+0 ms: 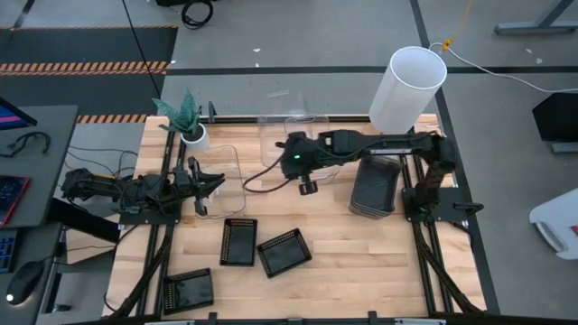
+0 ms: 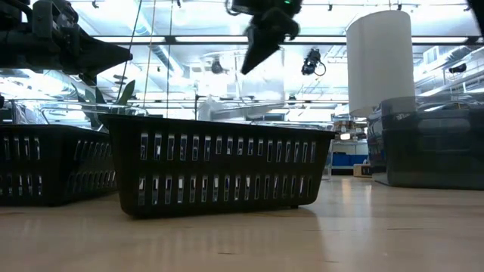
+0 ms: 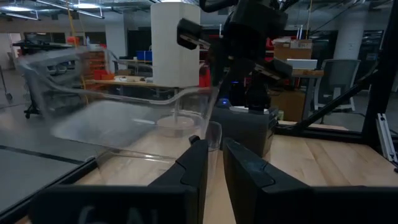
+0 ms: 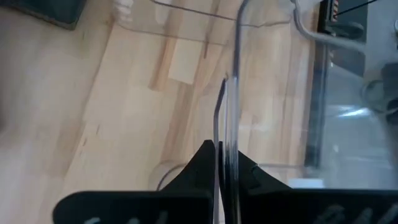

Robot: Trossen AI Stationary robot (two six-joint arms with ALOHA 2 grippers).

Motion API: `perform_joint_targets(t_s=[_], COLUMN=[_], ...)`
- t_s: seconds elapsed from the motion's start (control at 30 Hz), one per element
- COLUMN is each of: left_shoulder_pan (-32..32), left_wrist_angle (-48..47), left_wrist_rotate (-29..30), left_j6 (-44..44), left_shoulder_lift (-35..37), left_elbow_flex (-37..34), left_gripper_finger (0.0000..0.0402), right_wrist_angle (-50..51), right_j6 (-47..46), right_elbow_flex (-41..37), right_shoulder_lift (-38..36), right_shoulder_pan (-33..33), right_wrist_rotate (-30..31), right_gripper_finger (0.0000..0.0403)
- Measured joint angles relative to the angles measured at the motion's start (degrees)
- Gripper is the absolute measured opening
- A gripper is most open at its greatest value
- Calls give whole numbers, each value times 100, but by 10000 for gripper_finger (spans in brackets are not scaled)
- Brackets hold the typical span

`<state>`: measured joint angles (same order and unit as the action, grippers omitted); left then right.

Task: Stack baskets by color
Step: Stack the middle transparent bin on the right transparent bin

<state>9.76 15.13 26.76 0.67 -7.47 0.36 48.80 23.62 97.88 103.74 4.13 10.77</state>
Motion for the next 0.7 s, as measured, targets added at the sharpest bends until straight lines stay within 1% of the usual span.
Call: perform_joint_targets(t_s=[0.2,0.37,0.53,0.7], left_shoulder_pan=[2,2,0,0], left_wrist_angle=[-2,-1,-2,-2], left_wrist_rotate=[0,0,0,0], left_j6=[0,0,0,0], left_shoulder_lift=[0,0,0,-1], left_elbow_flex=[0,2,2,2], left_gripper_finger=[53,51,57,59], right_wrist_angle=[-1027,-1591,-1889,-2064], right_j6=[63,170,106,37], right_elbow_flex=[-1633,-2689,-3338,-3683], right_shoulder_lift=[-1012,-1782,-2270,-2347], right_shoulder_pan=[92,220,391,431], right_wrist_rotate=[-126,-253,-423,-503], right_gripper_finger=[10,10,10,10])
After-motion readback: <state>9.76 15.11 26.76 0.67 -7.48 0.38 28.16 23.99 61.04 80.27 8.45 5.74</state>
